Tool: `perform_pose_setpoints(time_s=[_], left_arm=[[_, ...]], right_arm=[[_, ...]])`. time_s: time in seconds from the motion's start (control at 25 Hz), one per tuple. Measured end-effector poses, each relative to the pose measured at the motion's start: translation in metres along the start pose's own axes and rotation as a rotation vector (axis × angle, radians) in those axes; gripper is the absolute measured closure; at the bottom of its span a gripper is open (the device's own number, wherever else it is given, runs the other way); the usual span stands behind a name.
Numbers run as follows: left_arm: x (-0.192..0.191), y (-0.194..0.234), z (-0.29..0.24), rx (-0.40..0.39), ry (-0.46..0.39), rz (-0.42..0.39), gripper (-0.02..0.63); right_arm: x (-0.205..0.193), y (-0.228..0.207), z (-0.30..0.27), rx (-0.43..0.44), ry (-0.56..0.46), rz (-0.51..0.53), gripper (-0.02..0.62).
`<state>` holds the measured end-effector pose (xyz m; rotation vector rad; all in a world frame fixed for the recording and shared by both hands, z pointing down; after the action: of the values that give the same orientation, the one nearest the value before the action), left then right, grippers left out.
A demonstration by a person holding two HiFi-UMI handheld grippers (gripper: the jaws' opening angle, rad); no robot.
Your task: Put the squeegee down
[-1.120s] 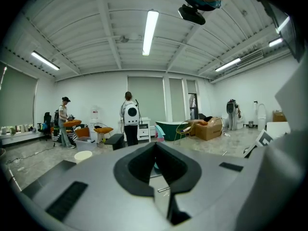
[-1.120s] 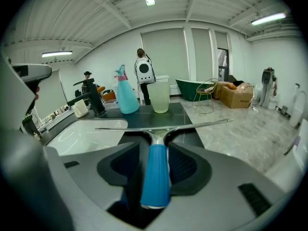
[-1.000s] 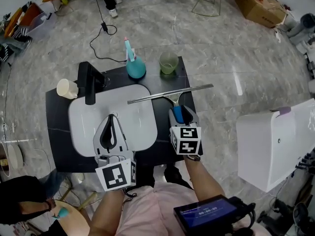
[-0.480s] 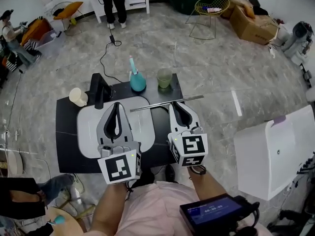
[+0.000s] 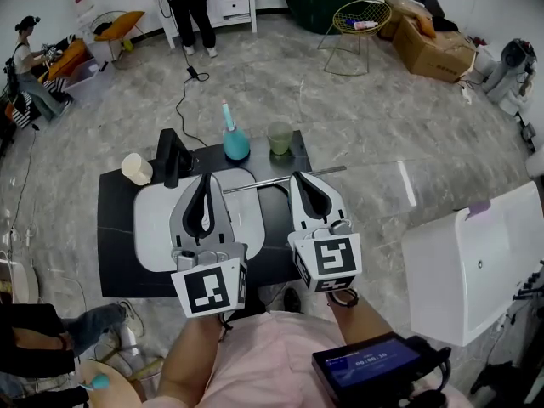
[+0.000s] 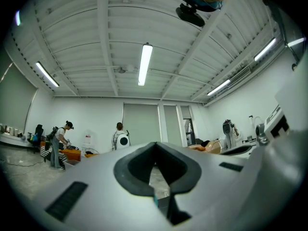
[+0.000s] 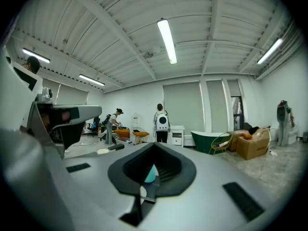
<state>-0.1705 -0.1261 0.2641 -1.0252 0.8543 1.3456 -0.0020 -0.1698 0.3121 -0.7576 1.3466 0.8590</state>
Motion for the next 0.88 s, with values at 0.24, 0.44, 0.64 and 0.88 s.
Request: perform_pose_setpoints(time_s=[0.24,0.44,0.64,0.88], left_arm=[[0.0001,-0.0016,0.0038,-0.011,0.000,0.000,0.597],[0.0006,-0.0006,0.0049,-0.016,-0.001,0.000,0.597],[0.0003,-0.0007,0.0069,-0.021,0.001,0.004,0.597],[-0.0014,0.0033,0.0083,-0.024,0.002,0.006,0.597]], right_arm=[[0.0023,0.0026,0.0025,0.007,-0.011,-0.001,0.600],[0.0038,0.0029,0.0039,0.001,-0.015,-0.003,0.598],[0.0052,0.0042,0.0061,-0.004,-0.015,-0.001,0.600],[0.0036,0.0084,0.0052,-0.009,-0.010,0.001,0.598]])
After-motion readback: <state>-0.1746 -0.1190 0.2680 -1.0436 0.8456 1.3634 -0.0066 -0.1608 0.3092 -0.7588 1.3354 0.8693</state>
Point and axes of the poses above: the fingertips, and each gripper's own axes: z backward along the fingers, y to its left, x out of its top, the point moved 6 cm from there along z, backward along the fingers, and after that the axes turned 12 degrees about -y, right-handed, at the moved point
